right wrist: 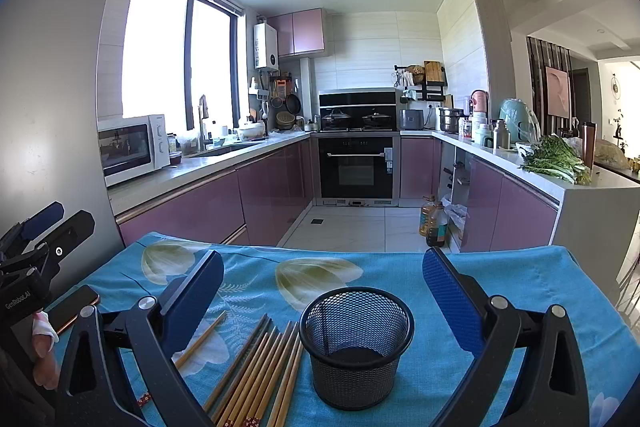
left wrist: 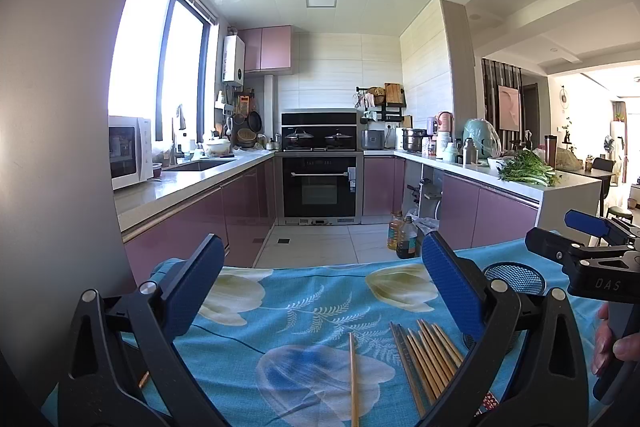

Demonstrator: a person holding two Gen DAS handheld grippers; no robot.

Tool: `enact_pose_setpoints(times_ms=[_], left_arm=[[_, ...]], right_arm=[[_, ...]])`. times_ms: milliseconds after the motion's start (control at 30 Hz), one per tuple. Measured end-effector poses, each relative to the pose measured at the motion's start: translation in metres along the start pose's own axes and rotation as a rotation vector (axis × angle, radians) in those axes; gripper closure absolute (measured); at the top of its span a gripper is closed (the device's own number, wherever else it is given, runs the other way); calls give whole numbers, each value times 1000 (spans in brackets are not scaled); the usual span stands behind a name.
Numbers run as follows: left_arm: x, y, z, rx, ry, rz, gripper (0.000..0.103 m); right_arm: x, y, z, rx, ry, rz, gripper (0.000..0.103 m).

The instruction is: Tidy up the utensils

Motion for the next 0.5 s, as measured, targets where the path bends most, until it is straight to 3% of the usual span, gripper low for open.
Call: enact_pose_setpoints(times_ms=[500], left_arm=[[-1, -2, 0, 1, -3, -2, 6]], right_arm=[[-1, 1, 1, -2, 0, -1, 7]])
Point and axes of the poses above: each gripper's, at about its wrist camera, not at the fingertips, and z roughly the way its jaws point, y to its right, x to its top, the point moved 10 cm from there along z, roughly the way its jaws point, and after that the axes turned 5 degrees about z, right-handed, at the moved point
